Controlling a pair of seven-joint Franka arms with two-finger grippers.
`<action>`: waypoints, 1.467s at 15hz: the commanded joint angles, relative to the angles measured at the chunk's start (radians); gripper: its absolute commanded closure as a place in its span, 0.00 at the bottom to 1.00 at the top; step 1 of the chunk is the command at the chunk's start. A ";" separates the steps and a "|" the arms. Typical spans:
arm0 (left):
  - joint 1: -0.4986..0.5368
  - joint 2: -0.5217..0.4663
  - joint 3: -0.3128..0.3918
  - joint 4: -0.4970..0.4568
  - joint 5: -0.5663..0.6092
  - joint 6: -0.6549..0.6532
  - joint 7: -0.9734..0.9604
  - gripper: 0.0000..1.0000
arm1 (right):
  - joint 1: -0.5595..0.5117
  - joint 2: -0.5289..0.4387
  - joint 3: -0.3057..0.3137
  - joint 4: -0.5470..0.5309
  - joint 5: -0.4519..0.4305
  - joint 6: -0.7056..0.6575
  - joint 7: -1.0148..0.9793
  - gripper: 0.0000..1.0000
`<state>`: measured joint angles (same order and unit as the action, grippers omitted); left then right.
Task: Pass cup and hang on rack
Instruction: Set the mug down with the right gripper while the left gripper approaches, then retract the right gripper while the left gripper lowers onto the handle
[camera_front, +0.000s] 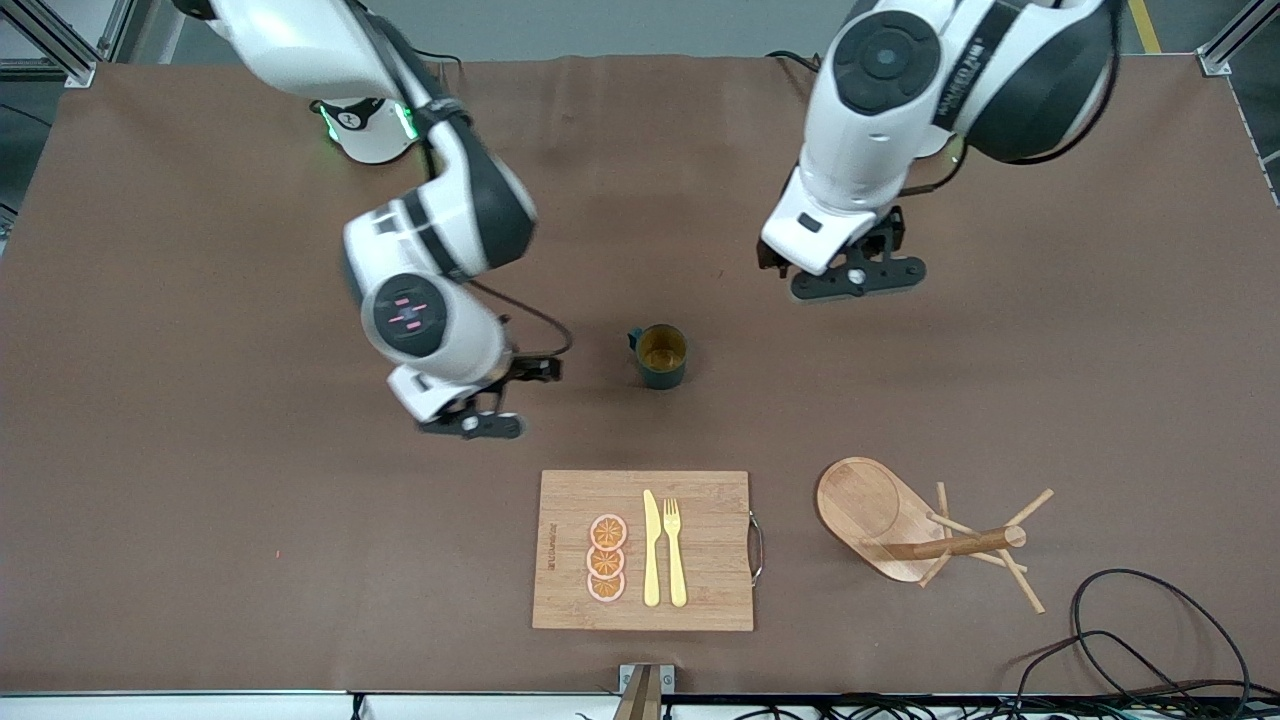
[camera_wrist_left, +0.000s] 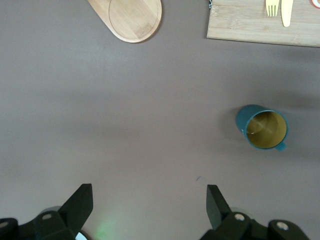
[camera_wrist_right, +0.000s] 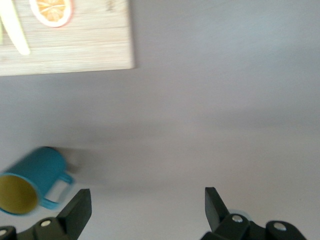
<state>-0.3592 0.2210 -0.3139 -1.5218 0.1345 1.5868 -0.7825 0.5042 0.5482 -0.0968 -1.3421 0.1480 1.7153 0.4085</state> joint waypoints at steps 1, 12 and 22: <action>-0.096 0.058 -0.001 0.019 0.107 -0.010 -0.130 0.00 | -0.094 -0.109 0.017 -0.061 -0.062 -0.084 -0.128 0.00; -0.372 0.332 0.010 0.158 0.244 0.051 -0.667 0.01 | -0.403 -0.384 0.017 -0.264 -0.163 -0.174 -0.425 0.00; -0.520 0.527 0.012 0.161 0.588 0.202 -1.076 0.04 | -0.495 -0.335 0.019 -0.147 -0.156 -0.256 -0.491 0.00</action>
<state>-0.8574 0.7085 -0.3094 -1.3907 0.6551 1.7852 -1.7914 0.0238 0.1779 -0.1003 -1.5088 -0.0009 1.4690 -0.0828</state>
